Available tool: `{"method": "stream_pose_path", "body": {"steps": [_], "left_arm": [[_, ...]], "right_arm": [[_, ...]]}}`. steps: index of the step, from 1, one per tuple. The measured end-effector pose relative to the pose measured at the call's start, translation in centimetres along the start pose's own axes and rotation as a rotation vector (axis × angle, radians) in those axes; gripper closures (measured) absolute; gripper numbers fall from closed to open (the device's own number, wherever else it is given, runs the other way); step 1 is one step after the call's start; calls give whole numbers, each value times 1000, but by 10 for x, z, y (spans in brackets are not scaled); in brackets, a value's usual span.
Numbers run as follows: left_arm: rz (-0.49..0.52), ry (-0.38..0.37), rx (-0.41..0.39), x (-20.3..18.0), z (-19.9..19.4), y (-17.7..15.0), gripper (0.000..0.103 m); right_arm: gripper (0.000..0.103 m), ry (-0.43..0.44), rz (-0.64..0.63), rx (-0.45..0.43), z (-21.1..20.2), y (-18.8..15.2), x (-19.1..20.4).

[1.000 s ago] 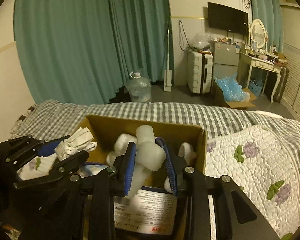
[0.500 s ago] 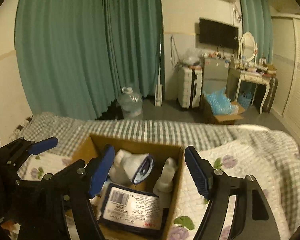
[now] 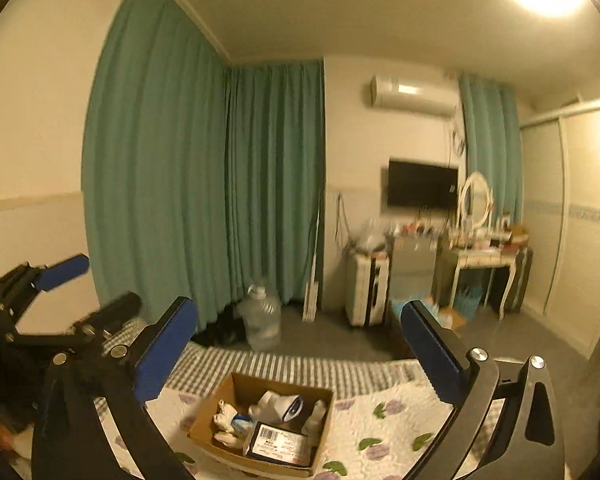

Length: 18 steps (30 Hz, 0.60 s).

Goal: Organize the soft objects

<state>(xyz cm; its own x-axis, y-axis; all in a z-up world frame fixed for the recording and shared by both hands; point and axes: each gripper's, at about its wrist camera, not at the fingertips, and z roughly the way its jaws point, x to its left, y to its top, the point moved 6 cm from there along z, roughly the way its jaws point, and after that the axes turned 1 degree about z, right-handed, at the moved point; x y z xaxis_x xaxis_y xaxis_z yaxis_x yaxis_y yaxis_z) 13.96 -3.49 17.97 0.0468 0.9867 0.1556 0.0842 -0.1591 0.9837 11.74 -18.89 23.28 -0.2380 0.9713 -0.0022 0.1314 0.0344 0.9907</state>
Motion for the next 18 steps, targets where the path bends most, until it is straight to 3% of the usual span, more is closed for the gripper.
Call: {"method": "stream_pose_path", "body": {"steps": [4,8,12,18], "left_arm": [[-28,-14,-46,9,-38,7,14],[-30,27,-40,13,-48,-11,14],[-42,40,-3,8,-43,-46,14],[-42,34,109,-12,-28,-112,14]], "right_arm": [[0,-30,-18,-71,-53,6,3],[0,1,-9,-87,-85,-20,2],[0,9,23,-73,-90,-62,1],[0,-2,81,27,-54,-146,-5]]}}
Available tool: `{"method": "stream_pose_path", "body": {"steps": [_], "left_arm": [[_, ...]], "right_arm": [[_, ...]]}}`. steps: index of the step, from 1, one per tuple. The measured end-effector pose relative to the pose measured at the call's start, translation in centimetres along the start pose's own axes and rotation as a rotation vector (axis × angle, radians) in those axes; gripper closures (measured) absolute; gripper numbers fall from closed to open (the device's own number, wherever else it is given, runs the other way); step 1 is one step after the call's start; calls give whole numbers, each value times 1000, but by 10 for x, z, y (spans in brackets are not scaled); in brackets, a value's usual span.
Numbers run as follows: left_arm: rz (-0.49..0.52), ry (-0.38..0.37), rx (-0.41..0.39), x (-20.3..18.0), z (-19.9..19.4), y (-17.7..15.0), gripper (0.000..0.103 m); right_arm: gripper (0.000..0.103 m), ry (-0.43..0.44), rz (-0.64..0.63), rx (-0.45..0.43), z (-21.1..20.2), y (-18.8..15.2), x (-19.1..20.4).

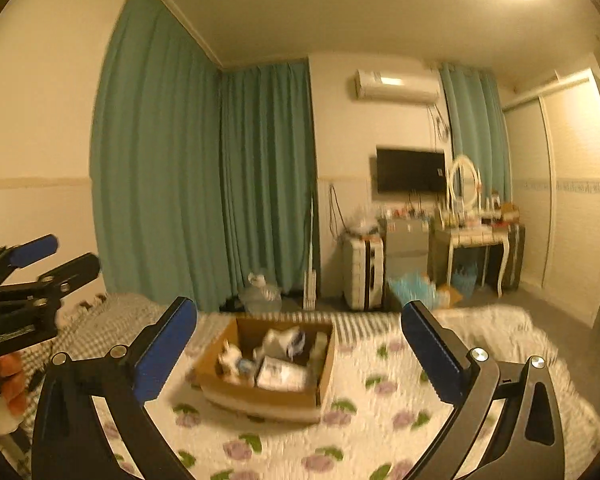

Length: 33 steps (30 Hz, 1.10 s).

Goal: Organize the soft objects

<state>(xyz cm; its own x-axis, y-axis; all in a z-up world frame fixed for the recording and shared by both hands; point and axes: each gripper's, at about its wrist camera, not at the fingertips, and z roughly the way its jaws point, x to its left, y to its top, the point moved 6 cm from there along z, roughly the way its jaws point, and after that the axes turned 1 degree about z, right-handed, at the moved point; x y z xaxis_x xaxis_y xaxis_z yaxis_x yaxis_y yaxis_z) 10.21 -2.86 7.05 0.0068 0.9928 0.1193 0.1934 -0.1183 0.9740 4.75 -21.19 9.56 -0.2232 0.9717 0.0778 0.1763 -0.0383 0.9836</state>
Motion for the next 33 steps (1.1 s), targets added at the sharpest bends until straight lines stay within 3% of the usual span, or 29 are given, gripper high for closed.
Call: {"method": "stream_pose_path", "body": {"steps": [4,8,16,33], "left_arm": [[-27,3,69,0,10,-33,14],[-40,-1,120,-3,19,-52,14],[-20,2,137,-6,5,-66,14],[-22,-13,171,-3,11,-81,14]], "right_arm": [[0,-6,24,75,18,-41,-6],[0,-23,3,110,22,-58,-8],[0,-20,0,124,26,-65,-9],[0,-9,-36,139,31,-70,7]]}}
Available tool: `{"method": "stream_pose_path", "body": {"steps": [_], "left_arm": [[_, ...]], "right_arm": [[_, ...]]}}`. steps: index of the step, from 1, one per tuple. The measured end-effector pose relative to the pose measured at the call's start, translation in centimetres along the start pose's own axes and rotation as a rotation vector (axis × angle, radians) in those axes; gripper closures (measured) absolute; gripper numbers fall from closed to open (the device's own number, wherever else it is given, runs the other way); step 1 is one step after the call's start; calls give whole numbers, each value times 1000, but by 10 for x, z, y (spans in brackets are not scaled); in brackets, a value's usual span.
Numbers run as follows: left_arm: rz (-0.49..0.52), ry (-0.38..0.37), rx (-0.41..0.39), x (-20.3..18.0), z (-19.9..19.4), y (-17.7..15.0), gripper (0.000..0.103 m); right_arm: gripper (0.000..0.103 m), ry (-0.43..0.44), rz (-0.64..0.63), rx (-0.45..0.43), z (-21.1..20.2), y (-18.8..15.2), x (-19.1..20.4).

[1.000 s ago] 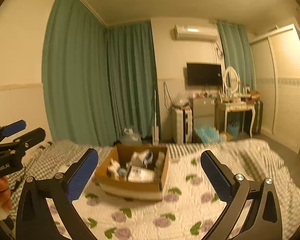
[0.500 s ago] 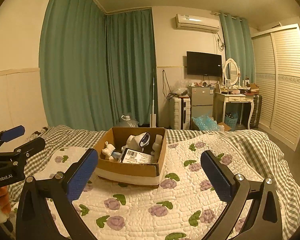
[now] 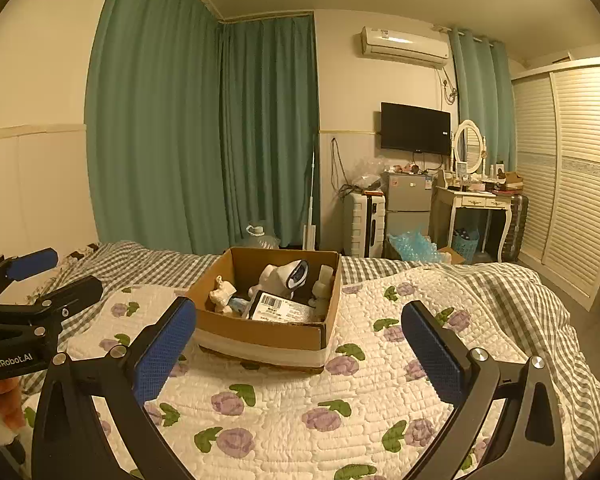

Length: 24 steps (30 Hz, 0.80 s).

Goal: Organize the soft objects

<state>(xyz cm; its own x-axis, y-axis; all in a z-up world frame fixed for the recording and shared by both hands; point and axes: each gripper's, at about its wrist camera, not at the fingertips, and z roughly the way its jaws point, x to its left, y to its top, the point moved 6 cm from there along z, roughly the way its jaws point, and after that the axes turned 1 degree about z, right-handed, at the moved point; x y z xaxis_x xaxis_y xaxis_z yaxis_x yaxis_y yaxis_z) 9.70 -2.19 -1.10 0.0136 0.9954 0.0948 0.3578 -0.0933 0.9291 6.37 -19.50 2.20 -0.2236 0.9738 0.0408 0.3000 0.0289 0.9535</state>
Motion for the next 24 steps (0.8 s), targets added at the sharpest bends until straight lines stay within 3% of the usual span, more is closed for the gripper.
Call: {"method": "stream_pose_path", "body": {"steps": [24], "left_arm": [[4,-3,19,2,2,-7,14]], "right_arm": [[0,-3,5,20,5,-3,-1]]}}
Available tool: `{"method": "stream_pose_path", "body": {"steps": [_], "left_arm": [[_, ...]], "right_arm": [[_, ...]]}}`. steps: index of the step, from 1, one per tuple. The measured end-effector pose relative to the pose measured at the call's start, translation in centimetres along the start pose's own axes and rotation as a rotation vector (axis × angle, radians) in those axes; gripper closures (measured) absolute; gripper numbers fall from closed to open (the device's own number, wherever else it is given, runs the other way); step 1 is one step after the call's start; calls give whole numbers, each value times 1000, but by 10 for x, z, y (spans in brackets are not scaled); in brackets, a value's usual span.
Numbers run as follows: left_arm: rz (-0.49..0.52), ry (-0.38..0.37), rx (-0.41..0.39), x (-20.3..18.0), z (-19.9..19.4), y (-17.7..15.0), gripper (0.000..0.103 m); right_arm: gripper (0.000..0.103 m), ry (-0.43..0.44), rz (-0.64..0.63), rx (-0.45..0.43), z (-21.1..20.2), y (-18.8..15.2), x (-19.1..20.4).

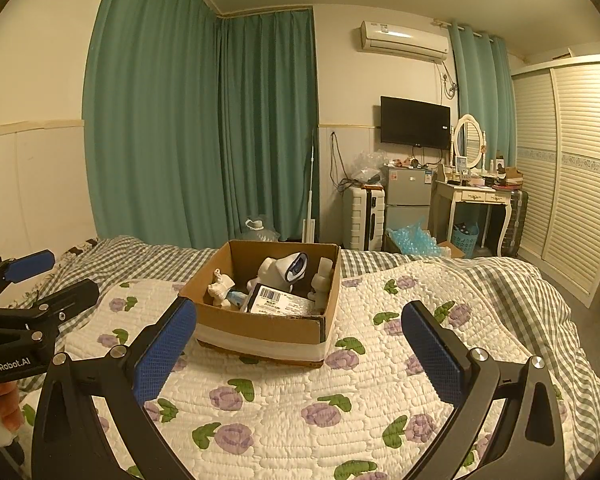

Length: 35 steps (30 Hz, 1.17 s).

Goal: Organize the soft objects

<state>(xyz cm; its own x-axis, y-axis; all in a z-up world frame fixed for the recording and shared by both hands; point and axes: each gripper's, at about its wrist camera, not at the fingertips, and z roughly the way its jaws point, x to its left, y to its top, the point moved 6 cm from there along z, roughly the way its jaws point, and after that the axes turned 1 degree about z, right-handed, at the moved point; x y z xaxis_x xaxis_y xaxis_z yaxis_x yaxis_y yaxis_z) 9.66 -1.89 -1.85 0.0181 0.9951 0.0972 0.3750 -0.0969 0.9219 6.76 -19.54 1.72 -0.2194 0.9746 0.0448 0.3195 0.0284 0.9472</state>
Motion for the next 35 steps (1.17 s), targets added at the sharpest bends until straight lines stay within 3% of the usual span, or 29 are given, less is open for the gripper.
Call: {"method": "stream_pose_path", "body": {"steps": [35], "left_arm": [[-4,4,15,-3,-2,-9,14]], "right_arm": [[0,3,1,19,4,-9,1]]}}
